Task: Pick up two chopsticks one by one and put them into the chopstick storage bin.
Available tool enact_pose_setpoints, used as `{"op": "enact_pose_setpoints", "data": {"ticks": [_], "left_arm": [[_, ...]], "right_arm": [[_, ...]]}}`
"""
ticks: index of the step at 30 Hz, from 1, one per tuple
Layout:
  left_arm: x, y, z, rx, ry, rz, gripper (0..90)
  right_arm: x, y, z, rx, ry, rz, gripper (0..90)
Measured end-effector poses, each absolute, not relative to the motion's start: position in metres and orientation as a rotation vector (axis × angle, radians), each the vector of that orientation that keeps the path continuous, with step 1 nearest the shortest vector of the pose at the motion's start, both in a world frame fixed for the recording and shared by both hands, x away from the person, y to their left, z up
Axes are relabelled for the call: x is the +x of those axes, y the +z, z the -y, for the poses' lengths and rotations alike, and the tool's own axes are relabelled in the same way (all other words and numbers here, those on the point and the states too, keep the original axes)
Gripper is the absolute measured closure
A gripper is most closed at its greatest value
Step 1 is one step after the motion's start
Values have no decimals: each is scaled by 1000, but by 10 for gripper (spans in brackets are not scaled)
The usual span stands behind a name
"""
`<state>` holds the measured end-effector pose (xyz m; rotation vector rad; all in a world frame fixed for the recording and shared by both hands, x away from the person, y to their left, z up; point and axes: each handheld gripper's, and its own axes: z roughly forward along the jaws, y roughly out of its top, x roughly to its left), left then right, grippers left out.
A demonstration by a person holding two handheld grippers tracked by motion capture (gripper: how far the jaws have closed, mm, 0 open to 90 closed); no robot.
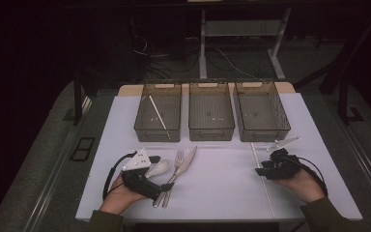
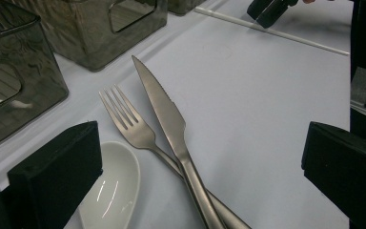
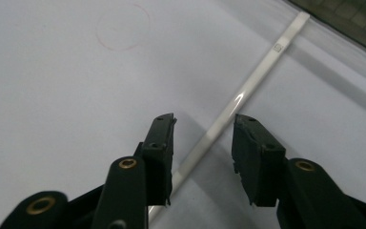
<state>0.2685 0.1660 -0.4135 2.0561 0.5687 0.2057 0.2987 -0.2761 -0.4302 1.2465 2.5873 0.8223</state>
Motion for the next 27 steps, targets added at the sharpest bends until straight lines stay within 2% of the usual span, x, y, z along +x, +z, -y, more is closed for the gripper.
{"op": "enact_pose_setpoints", "data": {"ticks": [10, 27], "left_arm": [[268, -413, -166, 2059, 204, -567, 0], [268, -413, -164, 2066, 202, -559, 0]], "right_arm": [[297, -434, 272, 1210, 737, -2590, 691], [299, -431, 274, 1242, 739, -2605, 744]]}}
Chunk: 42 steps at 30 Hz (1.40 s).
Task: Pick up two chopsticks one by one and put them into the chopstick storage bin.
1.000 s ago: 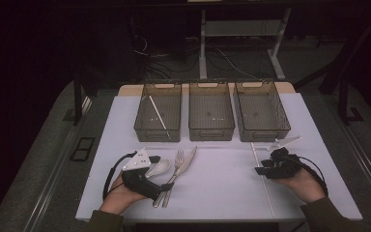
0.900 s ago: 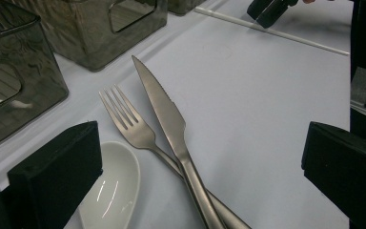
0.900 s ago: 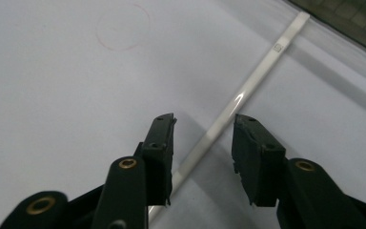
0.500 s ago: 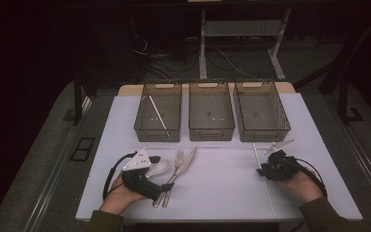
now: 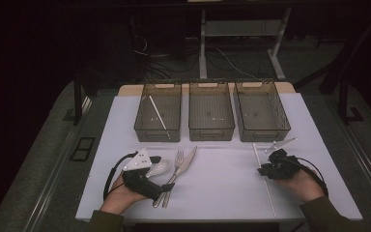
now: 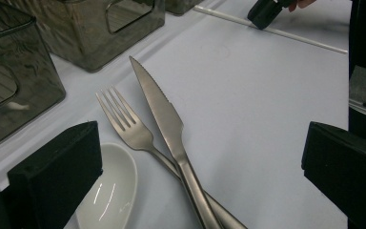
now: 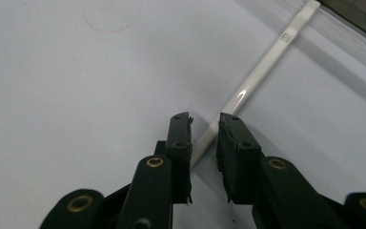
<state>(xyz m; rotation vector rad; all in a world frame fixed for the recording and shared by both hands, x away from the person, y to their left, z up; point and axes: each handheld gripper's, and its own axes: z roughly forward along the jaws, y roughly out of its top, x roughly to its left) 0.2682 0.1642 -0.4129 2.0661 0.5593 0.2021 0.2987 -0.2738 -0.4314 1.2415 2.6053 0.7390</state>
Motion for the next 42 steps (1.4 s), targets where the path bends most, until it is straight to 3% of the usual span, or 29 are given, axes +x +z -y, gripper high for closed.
{"op": "enact_pose_setpoints", "data": {"ticks": [13, 17, 21, 27, 42], "left_arm": [[268, -413, -162, 2055, 201, -560, 0], [268, -412, -162, 2055, 202, -560, 0], [268, -412, -163, 2056, 203, -556, 0], [268, -412, -165, 2055, 204, -564, 0], [268, -413, -163, 2052, 200, -569, 0]], "right_arm": [[298, -430, 263, 1221, 733, -2634, 763], [296, -427, 257, 1185, 778, -2649, 882], [298, -428, 252, 1184, 744, -2639, 793], [297, -430, 254, 1225, 713, -2625, 731], [308, -425, 248, 1363, 526, -2633, 734]]}}
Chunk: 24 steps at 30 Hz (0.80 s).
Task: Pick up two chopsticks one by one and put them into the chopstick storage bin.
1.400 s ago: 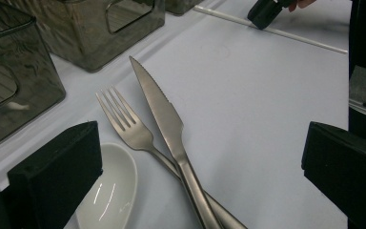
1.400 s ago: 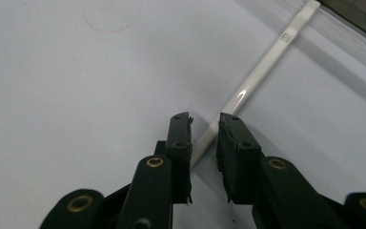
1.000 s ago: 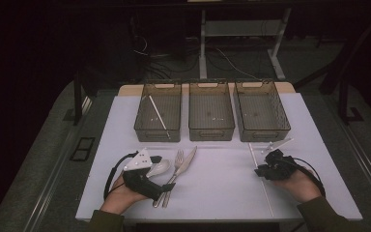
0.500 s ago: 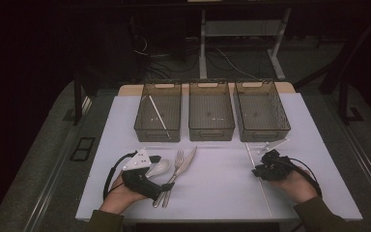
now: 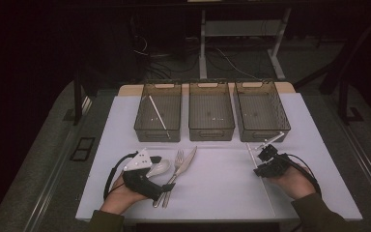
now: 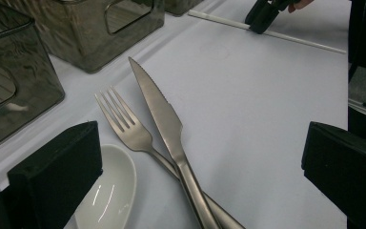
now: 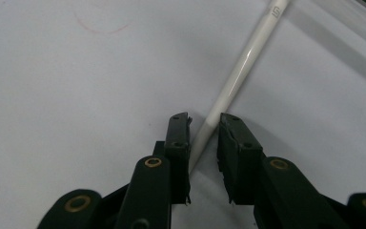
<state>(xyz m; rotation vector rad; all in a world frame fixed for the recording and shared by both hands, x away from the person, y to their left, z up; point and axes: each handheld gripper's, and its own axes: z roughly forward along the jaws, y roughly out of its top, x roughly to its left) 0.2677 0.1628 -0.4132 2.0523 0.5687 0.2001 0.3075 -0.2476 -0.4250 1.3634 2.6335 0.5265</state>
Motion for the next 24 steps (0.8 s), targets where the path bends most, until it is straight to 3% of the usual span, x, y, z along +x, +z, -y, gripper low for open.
{"op": "enact_pose_setpoints", "data": {"ticks": [9, 14, 24], "left_arm": [[268, -413, -163, 2054, 202, -568, 0], [268, -413, -164, 2056, 202, -569, 0], [268, -413, -163, 2052, 205, -564, 0]], "right_arm": [[320, -423, 247, 1413, 451, -2661, 732], [322, -424, 250, 1434, 461, -2663, 799], [324, -424, 252, 1426, 458, -2675, 835]]}}
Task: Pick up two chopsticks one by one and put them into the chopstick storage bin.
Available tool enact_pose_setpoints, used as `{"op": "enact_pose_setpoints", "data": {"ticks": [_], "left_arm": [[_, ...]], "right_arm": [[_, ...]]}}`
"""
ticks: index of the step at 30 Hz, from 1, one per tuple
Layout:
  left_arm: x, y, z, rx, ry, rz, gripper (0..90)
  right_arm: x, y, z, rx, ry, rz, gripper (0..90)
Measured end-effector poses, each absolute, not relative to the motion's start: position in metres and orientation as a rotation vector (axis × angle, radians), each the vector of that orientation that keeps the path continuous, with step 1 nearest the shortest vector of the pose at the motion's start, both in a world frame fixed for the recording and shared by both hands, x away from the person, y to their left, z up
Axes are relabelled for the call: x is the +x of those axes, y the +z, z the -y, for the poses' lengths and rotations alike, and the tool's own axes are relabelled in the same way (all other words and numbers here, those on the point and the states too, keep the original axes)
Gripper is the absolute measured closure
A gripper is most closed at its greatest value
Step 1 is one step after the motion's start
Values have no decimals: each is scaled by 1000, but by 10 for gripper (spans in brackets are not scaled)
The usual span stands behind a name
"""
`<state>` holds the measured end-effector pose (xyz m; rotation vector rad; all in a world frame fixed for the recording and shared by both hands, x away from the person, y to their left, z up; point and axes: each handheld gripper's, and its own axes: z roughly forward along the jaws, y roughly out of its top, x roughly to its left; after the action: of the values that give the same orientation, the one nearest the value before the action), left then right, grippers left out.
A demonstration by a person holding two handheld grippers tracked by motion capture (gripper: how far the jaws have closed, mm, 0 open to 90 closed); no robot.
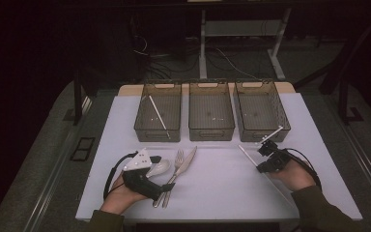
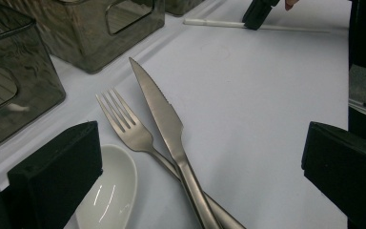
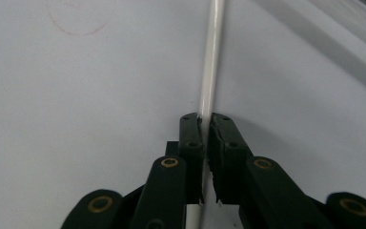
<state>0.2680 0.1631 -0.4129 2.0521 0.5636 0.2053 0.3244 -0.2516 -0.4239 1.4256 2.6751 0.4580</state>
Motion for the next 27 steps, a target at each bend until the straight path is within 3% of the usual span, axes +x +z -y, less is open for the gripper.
{"op": "enact_pose_setpoints", "data": {"ticks": [13, 27], "left_arm": [[268, -412, -165, 2049, 207, -570, 0], [269, -412, -166, 2046, 214, -569, 0]], "right_arm": [[325, -423, 263, 1389, 617, -2677, 844], [330, -388, 251, 1313, 927, -2697, 843]]}}
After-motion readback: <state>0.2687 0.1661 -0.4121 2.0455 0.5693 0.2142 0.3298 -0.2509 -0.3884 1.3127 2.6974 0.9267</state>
